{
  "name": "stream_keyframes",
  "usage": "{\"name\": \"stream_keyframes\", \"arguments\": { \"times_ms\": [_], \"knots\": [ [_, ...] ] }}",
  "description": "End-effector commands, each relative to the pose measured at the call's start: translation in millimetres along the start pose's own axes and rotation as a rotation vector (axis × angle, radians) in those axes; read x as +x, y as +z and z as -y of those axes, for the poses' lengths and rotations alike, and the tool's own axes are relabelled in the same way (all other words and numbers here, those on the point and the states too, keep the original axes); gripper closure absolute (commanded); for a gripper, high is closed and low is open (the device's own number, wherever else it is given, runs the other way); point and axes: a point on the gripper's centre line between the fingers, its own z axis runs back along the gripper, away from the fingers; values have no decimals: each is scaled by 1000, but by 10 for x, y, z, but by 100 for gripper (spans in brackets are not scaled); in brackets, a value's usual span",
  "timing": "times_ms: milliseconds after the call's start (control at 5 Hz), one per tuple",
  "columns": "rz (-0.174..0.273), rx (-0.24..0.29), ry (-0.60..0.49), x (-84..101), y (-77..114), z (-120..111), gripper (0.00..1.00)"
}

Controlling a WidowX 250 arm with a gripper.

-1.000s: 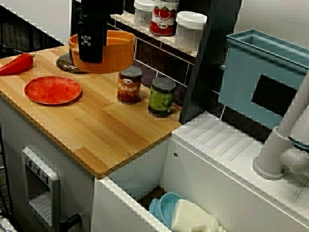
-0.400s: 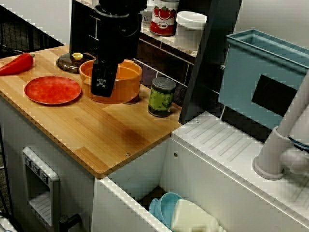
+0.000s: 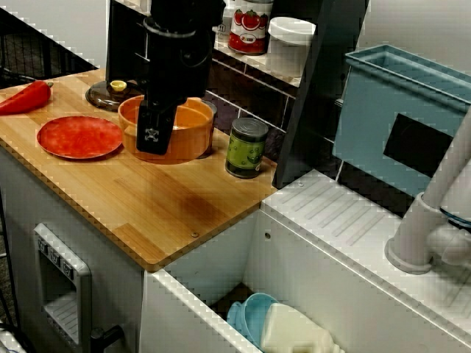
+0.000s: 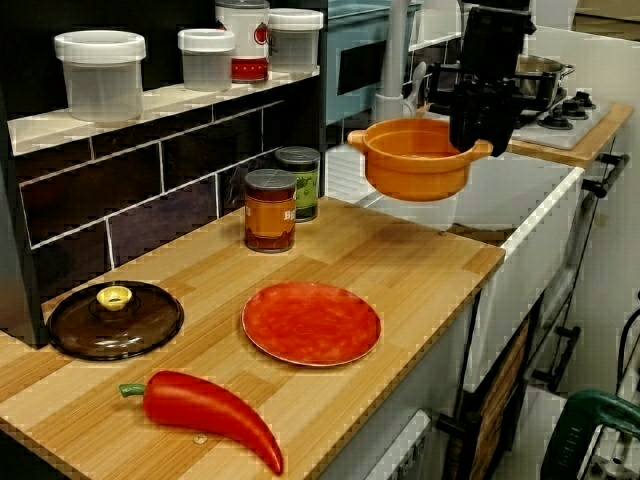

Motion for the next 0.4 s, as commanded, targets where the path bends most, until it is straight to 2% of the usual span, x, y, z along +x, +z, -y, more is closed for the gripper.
{"name": "stream_keyframes", "arguments": {
  "times_ms": [0, 200],
  "knots": [
    [18, 14, 5, -35, -80, 10, 100],
    [14, 16, 5, -36, -103, 15, 100]
  ]
}}
